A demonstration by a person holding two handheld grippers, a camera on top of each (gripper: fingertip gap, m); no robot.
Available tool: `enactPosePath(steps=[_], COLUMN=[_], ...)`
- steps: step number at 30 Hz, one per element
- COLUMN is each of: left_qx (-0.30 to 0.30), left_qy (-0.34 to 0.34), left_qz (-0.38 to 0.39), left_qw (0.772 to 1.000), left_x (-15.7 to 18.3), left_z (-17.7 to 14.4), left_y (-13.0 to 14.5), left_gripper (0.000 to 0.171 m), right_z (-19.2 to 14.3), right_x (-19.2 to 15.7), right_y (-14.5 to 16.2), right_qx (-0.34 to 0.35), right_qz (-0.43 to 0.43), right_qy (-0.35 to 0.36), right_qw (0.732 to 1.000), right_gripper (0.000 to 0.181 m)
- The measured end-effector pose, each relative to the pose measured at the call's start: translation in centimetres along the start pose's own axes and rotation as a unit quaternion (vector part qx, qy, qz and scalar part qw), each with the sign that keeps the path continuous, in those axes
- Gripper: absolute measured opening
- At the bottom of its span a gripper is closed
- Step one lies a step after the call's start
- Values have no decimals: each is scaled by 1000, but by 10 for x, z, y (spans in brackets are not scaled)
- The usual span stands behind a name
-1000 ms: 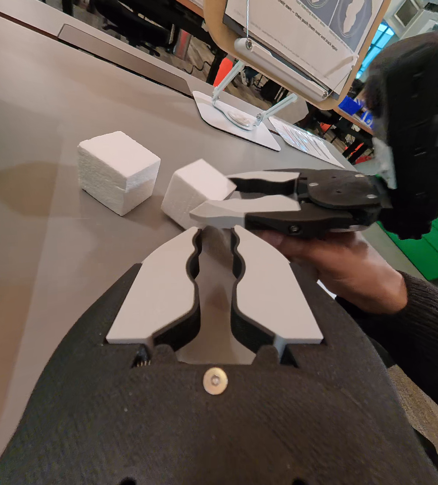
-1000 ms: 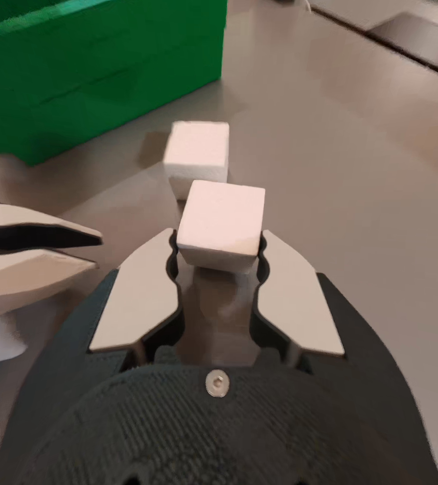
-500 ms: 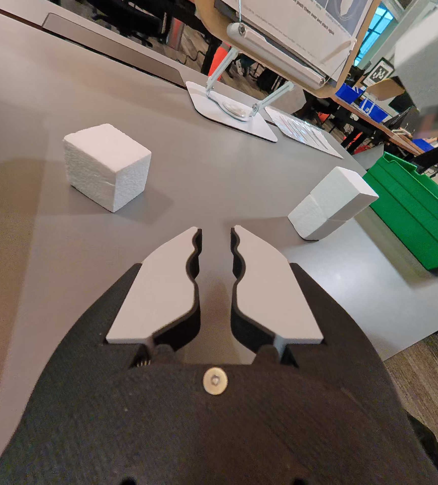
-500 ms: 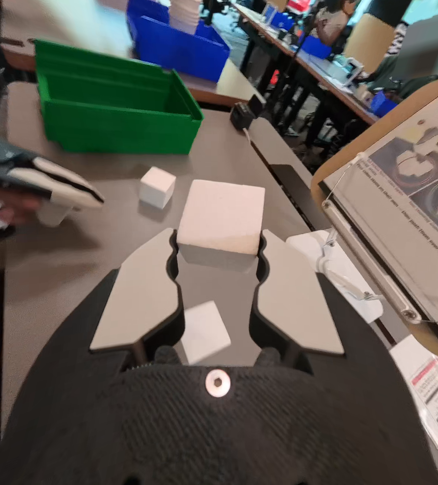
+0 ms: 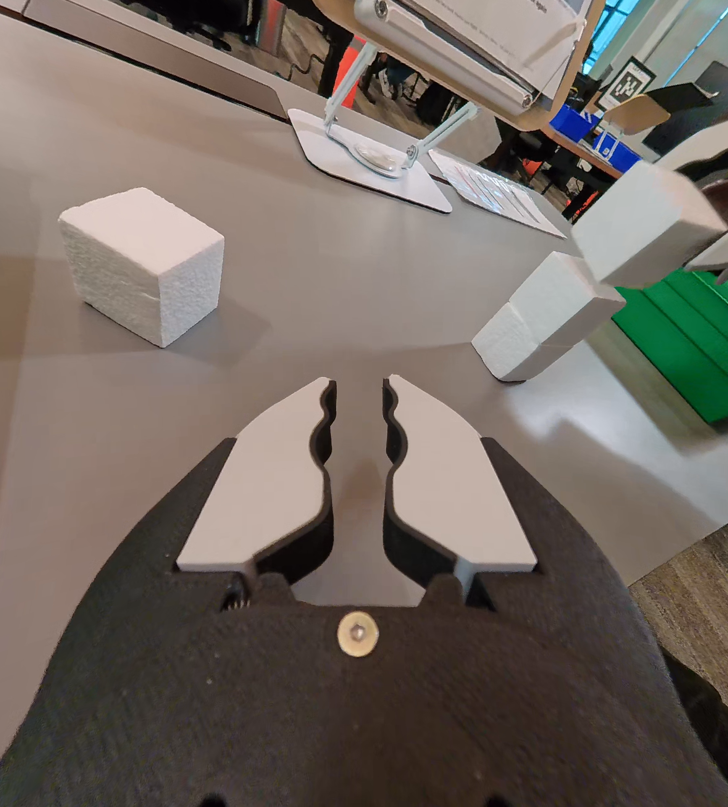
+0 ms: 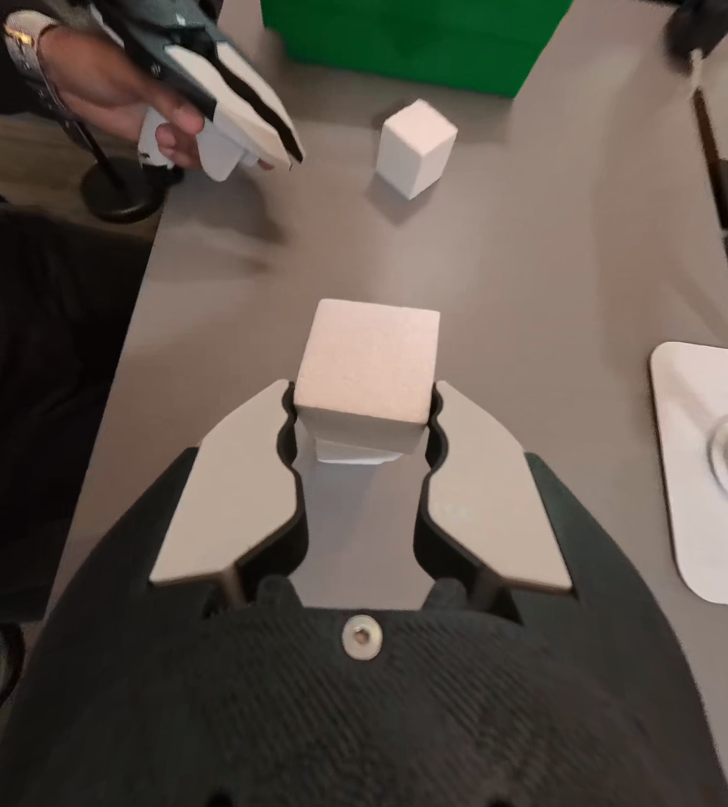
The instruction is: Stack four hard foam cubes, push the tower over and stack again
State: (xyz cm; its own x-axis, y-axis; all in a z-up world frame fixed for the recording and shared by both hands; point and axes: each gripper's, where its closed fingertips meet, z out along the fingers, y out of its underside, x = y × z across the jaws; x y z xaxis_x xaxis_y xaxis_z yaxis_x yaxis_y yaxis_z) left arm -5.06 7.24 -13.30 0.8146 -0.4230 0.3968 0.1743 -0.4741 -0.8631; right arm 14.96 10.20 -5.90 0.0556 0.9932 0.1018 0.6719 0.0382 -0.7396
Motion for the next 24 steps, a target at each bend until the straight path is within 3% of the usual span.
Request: enactPosePath(steps=[14, 24], left_qx=[-17, -22], left_qy=[23, 27], left_qz=[-6, -1], left_qw=[1000, 999], left_x=[8, 11], left_z=[4, 4], left_y=[7, 9], left_gripper=[21, 21], right_z=[-6, 2], right_x=[-3, -1], right_y=[-12, 1], right_qx=[71, 60], right_qz=[8, 5], right_qy=[-78, -84], right_qw=[994, 995], right_gripper=[58, 58])
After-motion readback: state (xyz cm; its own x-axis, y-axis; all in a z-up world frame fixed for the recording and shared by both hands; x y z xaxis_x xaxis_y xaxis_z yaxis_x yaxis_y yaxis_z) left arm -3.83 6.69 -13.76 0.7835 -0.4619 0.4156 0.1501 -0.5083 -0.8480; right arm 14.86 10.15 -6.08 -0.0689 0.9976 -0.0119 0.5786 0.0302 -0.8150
